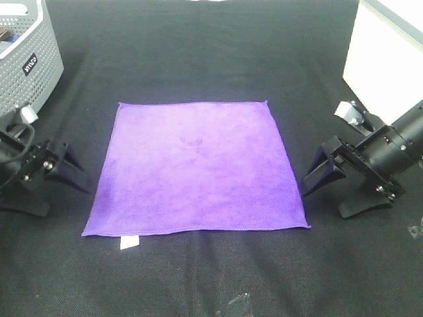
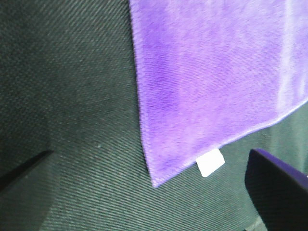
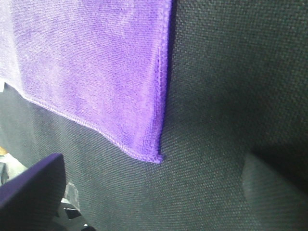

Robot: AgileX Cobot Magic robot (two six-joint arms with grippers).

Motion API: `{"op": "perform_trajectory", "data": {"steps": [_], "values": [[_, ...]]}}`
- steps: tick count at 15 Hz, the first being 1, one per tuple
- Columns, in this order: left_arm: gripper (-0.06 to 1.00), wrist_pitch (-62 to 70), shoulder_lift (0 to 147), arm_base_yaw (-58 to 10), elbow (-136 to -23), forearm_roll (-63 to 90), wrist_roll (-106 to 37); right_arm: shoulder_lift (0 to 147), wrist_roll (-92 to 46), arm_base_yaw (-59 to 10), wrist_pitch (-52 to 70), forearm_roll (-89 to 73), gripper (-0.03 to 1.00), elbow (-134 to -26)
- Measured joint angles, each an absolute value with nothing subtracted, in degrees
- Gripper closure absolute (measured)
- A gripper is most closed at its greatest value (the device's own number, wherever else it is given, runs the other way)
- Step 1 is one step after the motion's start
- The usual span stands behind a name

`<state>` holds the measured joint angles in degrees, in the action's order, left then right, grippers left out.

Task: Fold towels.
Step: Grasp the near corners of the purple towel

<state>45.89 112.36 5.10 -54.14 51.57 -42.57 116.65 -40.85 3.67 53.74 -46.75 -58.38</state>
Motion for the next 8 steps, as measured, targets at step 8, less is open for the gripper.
{"op": "perform_trajectory", "data": {"steps": [8], "values": [[-0.04,48.70,115.62,5.33,-55.12,53.97,-44.75,117.40,-40.91,3.84,54.09,-49.22,0.01,-58.73]]}}
